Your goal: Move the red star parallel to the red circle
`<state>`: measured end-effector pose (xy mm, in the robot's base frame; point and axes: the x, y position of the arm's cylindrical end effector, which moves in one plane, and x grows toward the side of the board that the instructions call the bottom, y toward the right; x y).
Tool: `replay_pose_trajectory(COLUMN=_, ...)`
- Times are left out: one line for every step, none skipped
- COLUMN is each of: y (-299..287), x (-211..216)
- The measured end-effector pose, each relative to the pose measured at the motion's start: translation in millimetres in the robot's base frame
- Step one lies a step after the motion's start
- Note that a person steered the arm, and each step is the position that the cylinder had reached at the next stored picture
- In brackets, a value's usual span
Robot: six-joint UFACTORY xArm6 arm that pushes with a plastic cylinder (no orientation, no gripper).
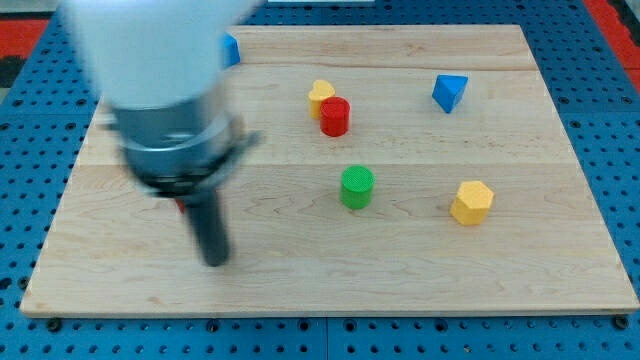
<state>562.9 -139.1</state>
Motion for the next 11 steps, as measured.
replay_pose_trajectory(y=-25, x=-26)
replay_pose_trajectory(y=-8, x=-49)
replay_pose_trajectory(y=-6, x=-81)
replay_pose_trajectory(y=-26, x=-104)
replay_pose_trajectory(y=-44, x=-110)
replay_pose_trajectory(y=29, x=-113)
replay_pose_trajectory(y=-16, x=-120)
replay_pose_trajectory(y=-71, x=-116)
replay_pose_trajectory(y=-35, x=-136)
replay_pose_trajectory(y=20, x=-138)
replay_pose_trajectory(y=58, x=-153)
